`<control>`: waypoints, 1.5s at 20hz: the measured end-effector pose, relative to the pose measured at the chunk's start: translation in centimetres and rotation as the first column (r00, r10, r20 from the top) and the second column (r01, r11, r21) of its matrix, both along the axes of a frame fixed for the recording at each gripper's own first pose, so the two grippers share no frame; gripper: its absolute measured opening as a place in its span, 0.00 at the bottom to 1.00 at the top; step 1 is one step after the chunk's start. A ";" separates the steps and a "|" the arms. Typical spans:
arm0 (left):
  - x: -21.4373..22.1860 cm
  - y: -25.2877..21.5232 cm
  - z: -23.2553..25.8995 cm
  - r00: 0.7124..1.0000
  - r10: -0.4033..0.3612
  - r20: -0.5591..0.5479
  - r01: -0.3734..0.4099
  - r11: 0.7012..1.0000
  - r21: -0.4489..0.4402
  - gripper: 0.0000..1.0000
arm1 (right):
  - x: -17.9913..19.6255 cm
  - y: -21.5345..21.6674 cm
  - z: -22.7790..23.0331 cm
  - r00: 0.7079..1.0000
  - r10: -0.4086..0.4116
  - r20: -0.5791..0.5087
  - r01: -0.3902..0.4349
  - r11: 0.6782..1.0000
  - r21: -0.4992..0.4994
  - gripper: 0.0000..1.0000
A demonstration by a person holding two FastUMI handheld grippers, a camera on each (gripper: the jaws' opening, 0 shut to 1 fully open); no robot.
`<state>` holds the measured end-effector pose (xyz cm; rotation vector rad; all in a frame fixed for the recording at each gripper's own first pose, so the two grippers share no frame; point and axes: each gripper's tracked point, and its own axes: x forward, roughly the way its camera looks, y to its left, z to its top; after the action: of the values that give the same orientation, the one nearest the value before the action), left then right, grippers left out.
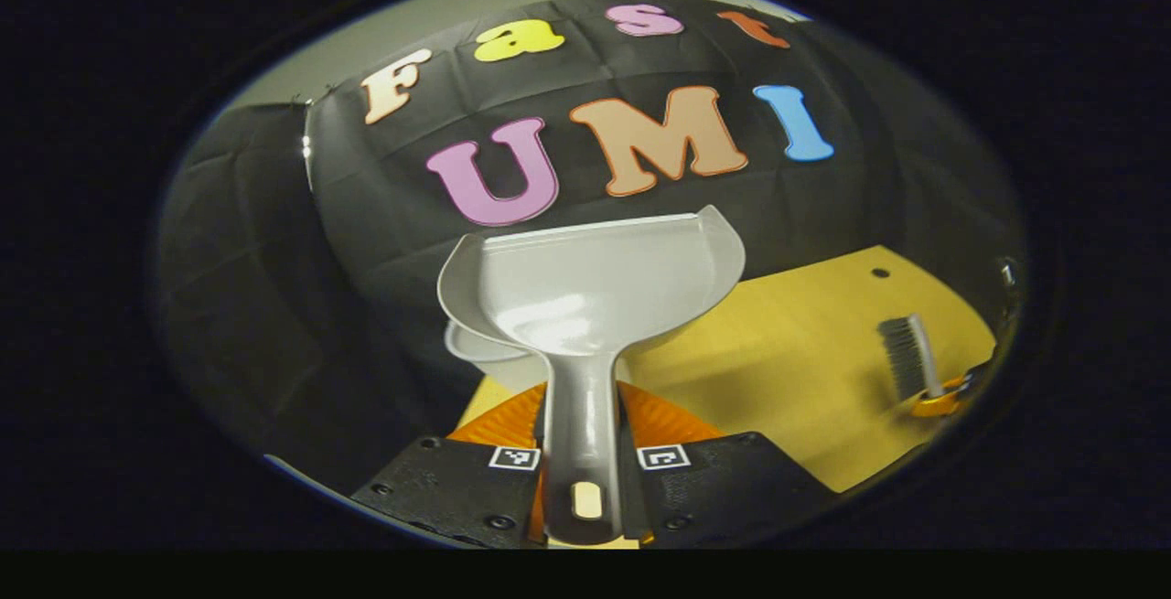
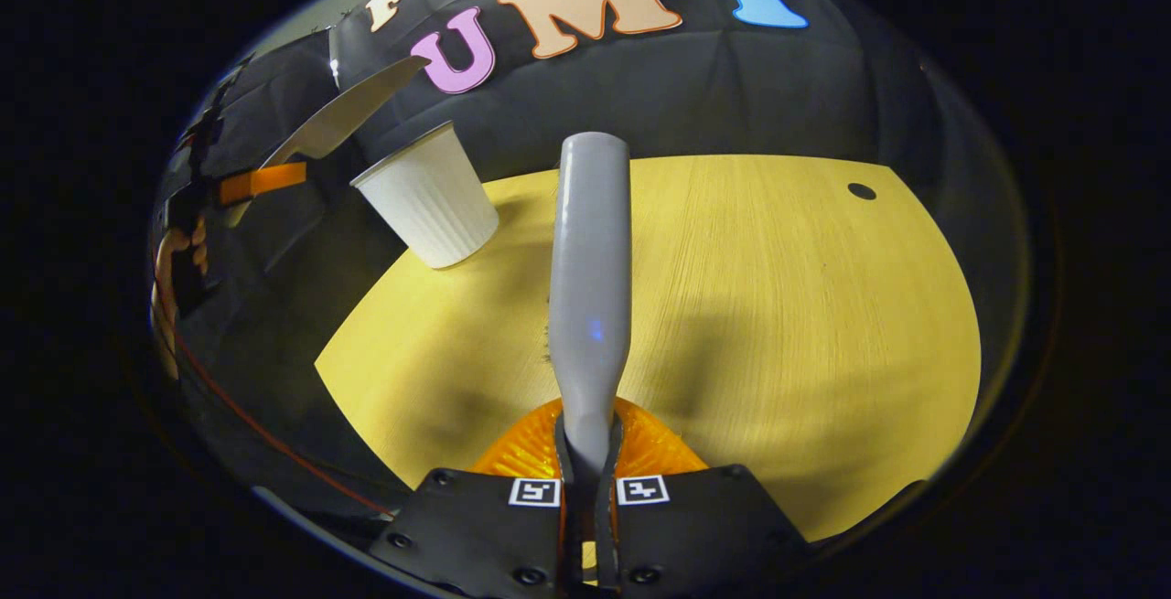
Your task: Pick up the small broom and dustpan from the desktop, sweep the trash into the dustpan with the broom, and then empty the trash into the garbage bin.
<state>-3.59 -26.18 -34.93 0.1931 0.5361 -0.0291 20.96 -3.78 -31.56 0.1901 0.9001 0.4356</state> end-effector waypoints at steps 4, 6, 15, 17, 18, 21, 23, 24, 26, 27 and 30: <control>-2.9 -3.3 -4.5 0.999 0.013 -0.050 -0.018 0.994 -0.104 0.24 | 0.8 0.1 0.5 0.993 -0.113 -0.038 0.114 0.993 0.008 0.08; -3.9 -4.0 -8.0 0.993 -0.005 -0.114 -0.006 0.996 -0.093 0.24 | 0.8 0.2 -0.2 0.983 -0.171 -0.063 0.169 0.985 -0.034 0.08; -6.0 -4.8 -21.4 0.883 -0.076 -0.462 0.062 0.997 -0.044 0.25 | 0.7 1.8 -7.3 0.942 -0.241 -0.236 0.173 0.946 -0.276 0.08; -5.0 -5.7 -20.9 0.869 -0.076 -0.489 0.074 0.997 -0.024 0.27 | 0.7 1.6 -8.3 0.932 -0.241 -0.270 0.151 0.937 -0.314 0.08; -5.0 -6.0 -20.9 0.861 -0.076 -0.504 0.079 0.997 -0.016 0.25 | 0.8 1.5 -7.9 0.928 -0.238 -0.287 0.137 0.933 -0.332 0.08; -4.6 -6.6 -20.8 0.859 -0.079 -0.507 0.091 0.996 -0.001 0.26 | 1.5 1.4 -6.7 0.915 -0.228 -0.333 0.102 0.929 -0.355 0.10; -4.8 -6.7 -20.8 0.853 -0.074 -0.516 0.085 0.996 -0.002 0.27 | 1.7 1.4 -6.2 0.909 -0.221 -0.354 0.082 0.927 -0.367 0.11; -4.8 -6.9 -21.2 0.848 -0.079 -0.524 0.084 0.996 -0.015 0.29 | 2.0 1.6 -5.8 0.902 -0.212 -0.376 0.069 0.930 -0.360 0.14; -5.2 -7.1 -21.6 0.838 -0.095 -0.537 0.079 0.995 -0.053 0.31 | 4.1 0.7 -4.5 0.908 -0.209 -0.362 0.073 0.932 -0.355 0.22; -5.2 -7.3 -21.0 0.845 -0.097 -0.526 0.081 0.995 -0.052 0.42 | 4.5 0.3 -4.0 0.917 -0.209 -0.340 0.079 0.930 -0.359 0.22; -3.9 -7.1 -19.7 0.891 -0.096 -0.445 0.093 0.995 -0.029 1.00 | 5.6 -0.4 -0.8 0.937 -0.202 -0.285 0.093 0.931 -0.353 0.49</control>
<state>-7.53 -33.27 -54.60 0.2064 0.9863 -0.1740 26.56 -4.14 -32.31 0.0139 1.2527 0.1030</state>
